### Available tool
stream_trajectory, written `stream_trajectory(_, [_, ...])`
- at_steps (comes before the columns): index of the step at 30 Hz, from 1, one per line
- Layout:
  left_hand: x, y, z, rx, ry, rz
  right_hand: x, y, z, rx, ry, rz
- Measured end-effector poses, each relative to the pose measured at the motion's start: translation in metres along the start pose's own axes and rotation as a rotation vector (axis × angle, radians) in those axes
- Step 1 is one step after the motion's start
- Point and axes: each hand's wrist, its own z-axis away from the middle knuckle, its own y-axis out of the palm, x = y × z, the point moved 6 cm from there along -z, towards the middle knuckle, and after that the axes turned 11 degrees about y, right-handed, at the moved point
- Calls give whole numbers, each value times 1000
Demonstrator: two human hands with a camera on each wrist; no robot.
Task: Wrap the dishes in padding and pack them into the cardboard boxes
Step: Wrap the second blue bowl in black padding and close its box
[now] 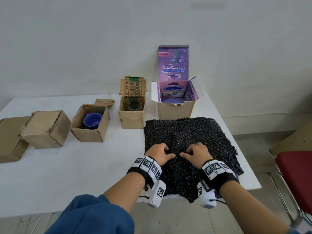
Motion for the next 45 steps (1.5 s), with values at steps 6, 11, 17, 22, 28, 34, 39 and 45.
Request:
stream_trajectory(6, [-8,-3,-9,-132,58,94,-9,5,8,-66,-63,-68])
stream_trajectory(11, [-30,-15,-13,-112,188,463,-10,-16,15,-279,-50,-183])
stream_trajectory(17, [-37,-48,-8,-199,148,919,6,-46,11,-210,-185,-513])
stream_trajectory(22, [-23,-73,0,-299,134,912,48,-64,20,-151,-372,-703])
stream_trajectory(28, [4,-99,21,-303,93,1193,111,-66,33,3,-519,-790])
stream_trajectory(34, [59,-146,39,-496,108,1205,174,-49,25,-129,-553,-708])
stream_trajectory(39, [116,-186,51,-597,90,1184,236,-17,20,108,-446,-881])
stream_trajectory(45, [178,-243,55,-613,150,783,317,3,14,182,-509,-865])
